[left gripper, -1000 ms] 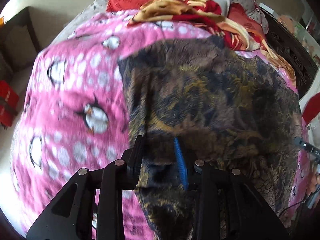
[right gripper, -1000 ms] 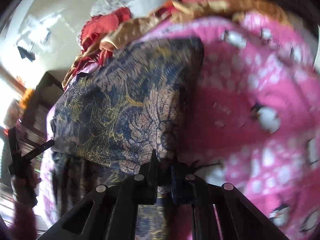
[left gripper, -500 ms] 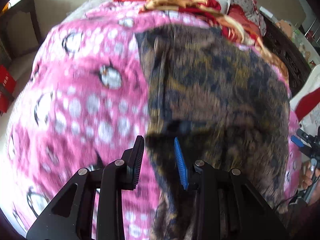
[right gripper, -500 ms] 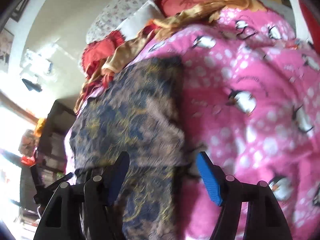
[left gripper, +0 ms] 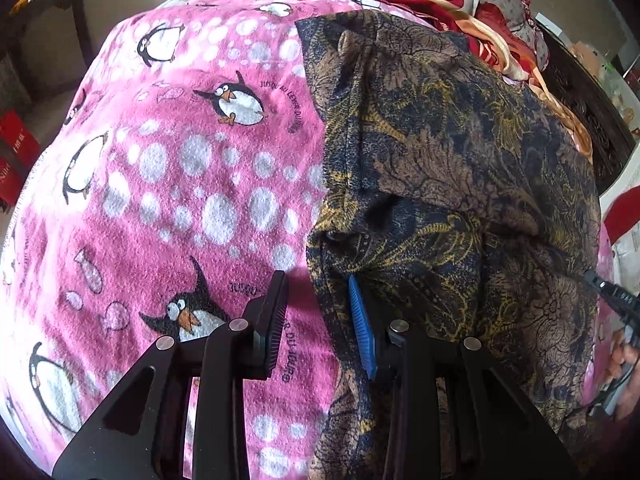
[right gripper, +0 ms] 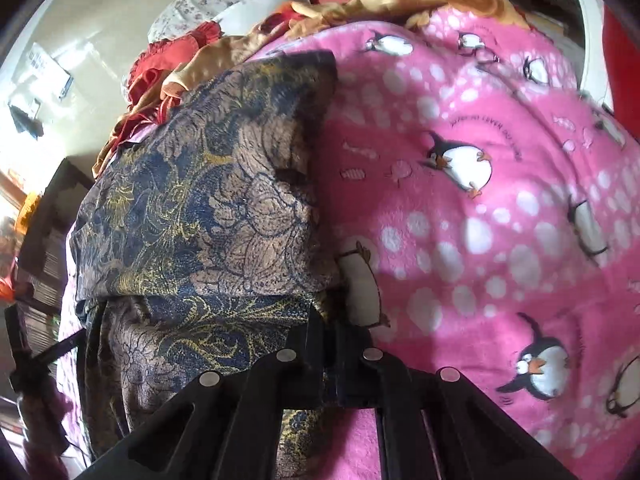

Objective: Fold small clothes

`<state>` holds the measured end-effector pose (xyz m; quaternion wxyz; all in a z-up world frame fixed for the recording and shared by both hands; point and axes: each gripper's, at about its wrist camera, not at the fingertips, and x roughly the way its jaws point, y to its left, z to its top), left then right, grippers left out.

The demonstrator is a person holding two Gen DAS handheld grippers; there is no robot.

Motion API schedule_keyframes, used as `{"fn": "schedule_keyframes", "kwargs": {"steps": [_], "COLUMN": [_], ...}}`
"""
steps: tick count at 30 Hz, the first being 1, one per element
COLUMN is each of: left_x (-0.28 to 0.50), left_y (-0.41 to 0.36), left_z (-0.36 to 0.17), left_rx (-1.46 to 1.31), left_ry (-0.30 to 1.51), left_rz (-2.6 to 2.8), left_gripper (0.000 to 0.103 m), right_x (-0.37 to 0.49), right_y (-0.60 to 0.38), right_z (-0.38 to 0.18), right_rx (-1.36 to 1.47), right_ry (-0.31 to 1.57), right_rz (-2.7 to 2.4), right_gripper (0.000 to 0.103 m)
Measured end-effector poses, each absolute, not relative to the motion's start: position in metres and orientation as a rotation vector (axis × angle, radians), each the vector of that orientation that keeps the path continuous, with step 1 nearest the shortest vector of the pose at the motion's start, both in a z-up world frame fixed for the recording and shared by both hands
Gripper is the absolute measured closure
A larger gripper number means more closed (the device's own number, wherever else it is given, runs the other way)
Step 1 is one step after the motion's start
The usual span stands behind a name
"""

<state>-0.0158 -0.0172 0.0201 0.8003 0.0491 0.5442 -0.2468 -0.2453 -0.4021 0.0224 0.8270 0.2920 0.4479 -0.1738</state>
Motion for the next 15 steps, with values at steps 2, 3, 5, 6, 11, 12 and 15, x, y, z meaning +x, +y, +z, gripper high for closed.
{"fn": "schedule_keyframes", "kwargs": {"steps": [2, 3, 5, 6, 11, 12, 15], "left_x": [-0.020, -0.024, -0.035, -0.041, -0.079, -0.088, -0.112], "left_y": [-0.014, -0.010, -0.003, -0.001, 0.014, 0.017, 0.026], "left_z": [0.023, 0.025, 0.031, 0.033, 0.042, 0.043, 0.042], "left_rx": [0.109, 0.107, 0.113, 0.117, 0.076, 0.068, 0.080], "left_ry": [1.179, 1.183, 1.179, 1.177, 1.195, 1.207, 1.236], "left_rz": [-0.525, -0.529, -0.540, -0.541, -0.591, -0.605, -0.624], "left_gripper": [0.073, 0.073, 0.073, 0.073, 0.073, 0.072, 0.061], "right_x": [-0.251, -0.256, -0.270, -0.275, -0.310, -0.318, -0.345], "right_y": [-0.405, -0.406, -0.405, -0.402, -0.372, -0.367, -0.350], "right_z": [0.030, 0.035, 0.046, 0.051, 0.066, 0.069, 0.076], "right_rx": [0.664, 0.693, 0.734, 0.732, 0.703, 0.698, 0.716], "right_ry": [0.928, 0.917, 0.910, 0.915, 0.986, 0.991, 1.012], "right_rz": [-0.367, -0.372, -0.337, -0.312, -0.197, -0.179, -0.083], "right_gripper": [0.100, 0.099, 0.094, 0.092, 0.054, 0.054, 0.054]}}
